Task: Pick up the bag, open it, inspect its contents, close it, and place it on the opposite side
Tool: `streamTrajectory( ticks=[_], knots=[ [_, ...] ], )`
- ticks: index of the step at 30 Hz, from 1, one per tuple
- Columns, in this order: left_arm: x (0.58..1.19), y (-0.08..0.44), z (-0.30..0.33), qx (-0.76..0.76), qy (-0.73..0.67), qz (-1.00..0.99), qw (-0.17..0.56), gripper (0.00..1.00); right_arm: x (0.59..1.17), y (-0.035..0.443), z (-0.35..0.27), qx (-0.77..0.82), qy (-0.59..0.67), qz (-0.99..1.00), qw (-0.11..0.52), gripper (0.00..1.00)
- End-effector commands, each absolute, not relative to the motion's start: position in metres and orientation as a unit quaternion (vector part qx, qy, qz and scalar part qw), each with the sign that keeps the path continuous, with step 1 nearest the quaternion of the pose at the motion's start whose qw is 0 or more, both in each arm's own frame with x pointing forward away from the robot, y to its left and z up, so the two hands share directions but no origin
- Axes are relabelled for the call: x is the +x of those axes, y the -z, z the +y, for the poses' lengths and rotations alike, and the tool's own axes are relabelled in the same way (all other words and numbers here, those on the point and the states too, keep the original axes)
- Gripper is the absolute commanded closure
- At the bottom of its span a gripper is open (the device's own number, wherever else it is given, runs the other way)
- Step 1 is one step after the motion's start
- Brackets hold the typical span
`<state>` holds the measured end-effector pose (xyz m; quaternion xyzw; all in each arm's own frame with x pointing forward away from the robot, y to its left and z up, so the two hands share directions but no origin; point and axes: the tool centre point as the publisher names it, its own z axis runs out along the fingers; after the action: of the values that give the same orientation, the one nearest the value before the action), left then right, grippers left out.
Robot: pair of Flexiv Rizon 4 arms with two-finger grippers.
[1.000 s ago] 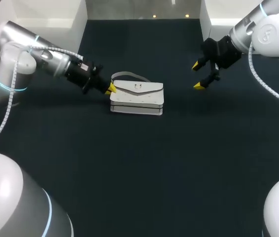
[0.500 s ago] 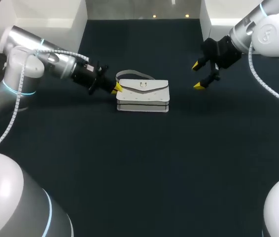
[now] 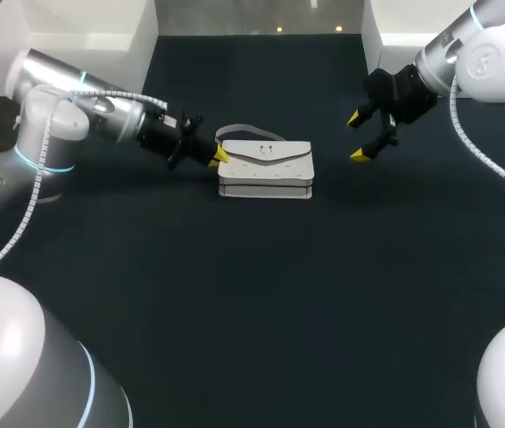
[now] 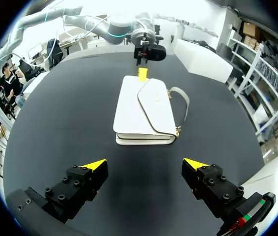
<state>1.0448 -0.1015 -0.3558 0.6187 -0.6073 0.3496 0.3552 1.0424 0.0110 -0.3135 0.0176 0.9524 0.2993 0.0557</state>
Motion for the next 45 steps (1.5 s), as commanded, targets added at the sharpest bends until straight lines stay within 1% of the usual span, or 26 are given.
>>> streamTrajectory(
  ticks=[1,2,3,4,5,12,19,30,45],
  knots=[
    [1.055,0.36,-0.101,0.616,-0.346,-0.608,0.362,1.0,1.043,0.314,0.011,0.017,-0.299,0.952,0.055,0.0],
    [1.055,0.359,-0.1,0.616,-0.345,-0.608,0.363,0.8,1.043,0.314,0.011,0.017,-0.299,0.952,0.055,0.0],
    [1.056,0.359,-0.099,0.616,-0.345,-0.608,0.364,0.55,1.043,0.314,0.011,0.017,-0.299,0.952,0.055,0.0],
    [1.056,0.358,-0.098,0.616,-0.345,-0.607,0.364,0.19,1.043,0.314,0.011,0.017,-0.299,0.952,0.055,0.0],
    [1.056,0.357,-0.096,0.616,-0.346,-0.607,0.363,0.0,1.043,0.314,0.011,0.017,-0.299,0.952,0.055,0.0],
    [1.051,0.342,-0.078,0.613,-0.352,-0.61,0.358,0.0,1.042,0.31,0.014,0.015,-0.287,0.956,0.061,0.0],
    [1.049,0.322,-0.055,0.606,-0.318,-0.643,0.343,0.0,1.038,0.293,0.024,0.012,-0.257,0.962,0.089,0.0],
    [1.052,0.28,-0.028,0.577,-0.29,-0.723,0.246,0.0,1.012,0.278,0.054,-0.006,-0.23,0.964,0.131,0.0],
    [1.045,0.247,-0.009,0.434,-0.279,-0.85,0.104,0.0,0.993,0.282,0.087,-0.022,-0.178,0.972,0.153,0.0]
  ],
)
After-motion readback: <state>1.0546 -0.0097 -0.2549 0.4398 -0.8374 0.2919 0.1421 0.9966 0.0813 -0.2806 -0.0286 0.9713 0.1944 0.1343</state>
